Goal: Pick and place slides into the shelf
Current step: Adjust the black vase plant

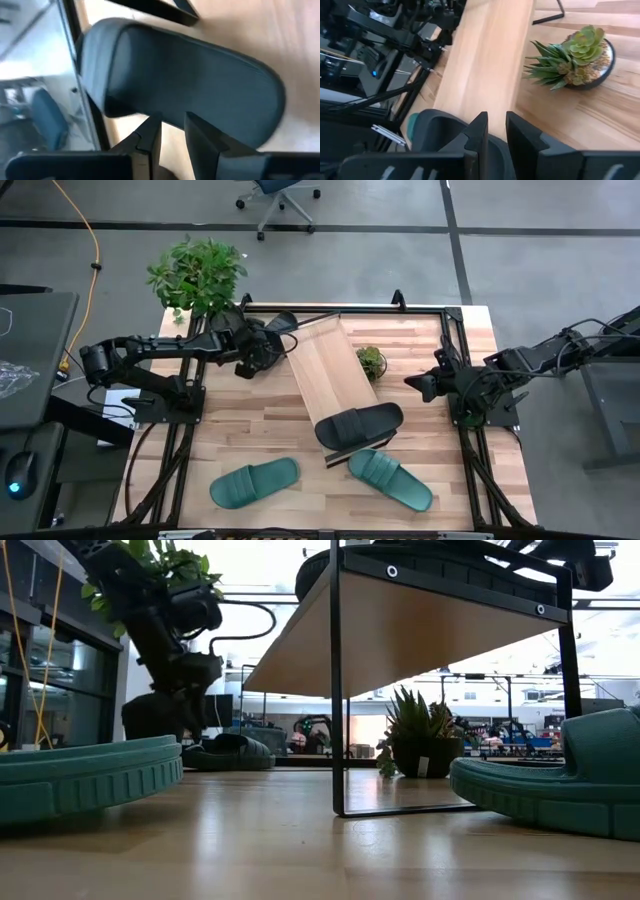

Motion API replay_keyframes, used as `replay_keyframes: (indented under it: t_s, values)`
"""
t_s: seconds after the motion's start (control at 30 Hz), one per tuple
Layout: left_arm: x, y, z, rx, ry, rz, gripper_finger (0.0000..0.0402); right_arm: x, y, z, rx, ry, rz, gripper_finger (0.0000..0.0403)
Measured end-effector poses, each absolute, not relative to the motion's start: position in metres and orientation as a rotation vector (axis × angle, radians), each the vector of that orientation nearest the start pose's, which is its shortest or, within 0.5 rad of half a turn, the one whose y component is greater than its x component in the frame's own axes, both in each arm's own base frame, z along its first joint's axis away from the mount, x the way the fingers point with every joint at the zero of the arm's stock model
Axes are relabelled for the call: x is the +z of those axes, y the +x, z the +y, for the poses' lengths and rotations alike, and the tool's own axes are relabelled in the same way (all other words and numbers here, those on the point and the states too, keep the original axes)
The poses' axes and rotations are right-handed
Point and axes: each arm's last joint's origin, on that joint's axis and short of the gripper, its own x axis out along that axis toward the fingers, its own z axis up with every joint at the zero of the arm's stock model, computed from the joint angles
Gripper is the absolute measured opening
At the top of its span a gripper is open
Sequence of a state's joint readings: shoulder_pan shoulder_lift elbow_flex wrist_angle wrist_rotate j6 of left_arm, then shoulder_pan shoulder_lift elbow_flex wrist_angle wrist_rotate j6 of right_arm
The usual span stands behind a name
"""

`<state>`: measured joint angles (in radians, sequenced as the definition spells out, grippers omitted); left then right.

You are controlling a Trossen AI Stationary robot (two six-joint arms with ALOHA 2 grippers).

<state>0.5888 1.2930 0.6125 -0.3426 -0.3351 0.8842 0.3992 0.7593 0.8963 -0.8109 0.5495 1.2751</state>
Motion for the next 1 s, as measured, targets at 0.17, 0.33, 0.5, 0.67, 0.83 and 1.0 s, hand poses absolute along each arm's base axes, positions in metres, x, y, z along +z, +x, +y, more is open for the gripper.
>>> replay_keyframes:
  t_s: [0.17,0.33,0.5,0.67,0.83,1.0]
  values:
    - [0.170,0.179,0.131,0.339,0.562,1.332,0.0052,0.319,0.129,0.038,-0.501,0.912,0.427,0.0060]
    - [0.186,0.179,0.131,0.381,0.576,1.281,0.0035,0.318,0.128,0.038,-0.508,0.904,0.437,0.0060]
    - [0.209,0.182,0.133,0.444,0.541,1.206,0.0022,0.318,0.128,0.038,-0.508,0.904,0.439,0.0060]
    - [0.214,0.182,0.130,0.440,0.426,1.134,0.0017,0.318,0.128,0.038,-0.507,0.904,0.439,0.0060]
    - [0.211,0.178,0.125,0.424,0.302,1.143,0.0015,0.318,0.128,0.038,-0.506,0.904,0.440,0.0060]
    - [0.212,0.169,0.119,0.443,0.198,1.171,0.0003,0.318,0.128,0.038,-0.496,0.884,0.447,0.0060]
